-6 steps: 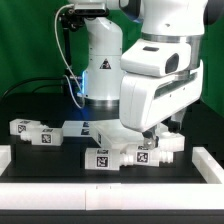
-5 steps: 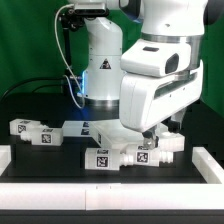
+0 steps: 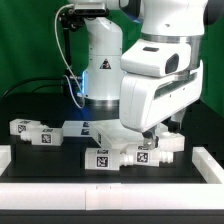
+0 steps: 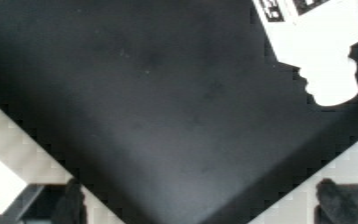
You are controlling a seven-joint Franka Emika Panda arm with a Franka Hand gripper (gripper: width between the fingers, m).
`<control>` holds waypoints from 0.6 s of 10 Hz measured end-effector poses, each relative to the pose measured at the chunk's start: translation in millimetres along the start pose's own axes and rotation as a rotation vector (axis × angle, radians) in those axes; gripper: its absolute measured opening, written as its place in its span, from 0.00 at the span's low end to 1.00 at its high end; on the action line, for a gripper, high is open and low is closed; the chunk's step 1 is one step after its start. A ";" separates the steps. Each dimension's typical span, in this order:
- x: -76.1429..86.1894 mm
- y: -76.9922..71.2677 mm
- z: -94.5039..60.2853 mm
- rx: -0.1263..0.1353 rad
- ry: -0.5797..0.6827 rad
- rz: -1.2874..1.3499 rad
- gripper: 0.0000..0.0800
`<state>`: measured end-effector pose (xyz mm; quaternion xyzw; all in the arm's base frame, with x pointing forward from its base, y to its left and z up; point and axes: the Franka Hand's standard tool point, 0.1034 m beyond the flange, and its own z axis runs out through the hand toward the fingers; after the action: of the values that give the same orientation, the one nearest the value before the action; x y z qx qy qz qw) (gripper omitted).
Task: Assemble one leg
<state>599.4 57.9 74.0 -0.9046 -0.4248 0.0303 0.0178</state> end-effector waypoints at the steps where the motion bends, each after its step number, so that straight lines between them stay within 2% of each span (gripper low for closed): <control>1: -17.2 5.9 -0.9 -0.009 -0.005 -0.095 0.81; 2: -45.4 11.1 2.8 -0.022 -0.005 -0.176 0.81; 3: -67.1 12.4 11.9 -0.022 -0.007 -0.257 0.81; 4: -79.0 15.5 18.8 -0.028 0.003 -0.320 0.81; 5: -86.7 18.7 21.1 -0.018 0.008 -0.289 0.81; 6: -84.5 18.1 20.4 -0.020 0.009 -0.289 0.81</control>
Offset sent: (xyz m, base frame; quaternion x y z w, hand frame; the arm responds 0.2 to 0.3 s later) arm -0.0366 -0.0544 -0.0246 -0.0410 0.0334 -0.2394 0.9695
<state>558.1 -18.6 56.0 -0.8344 -0.5507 0.0190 0.0149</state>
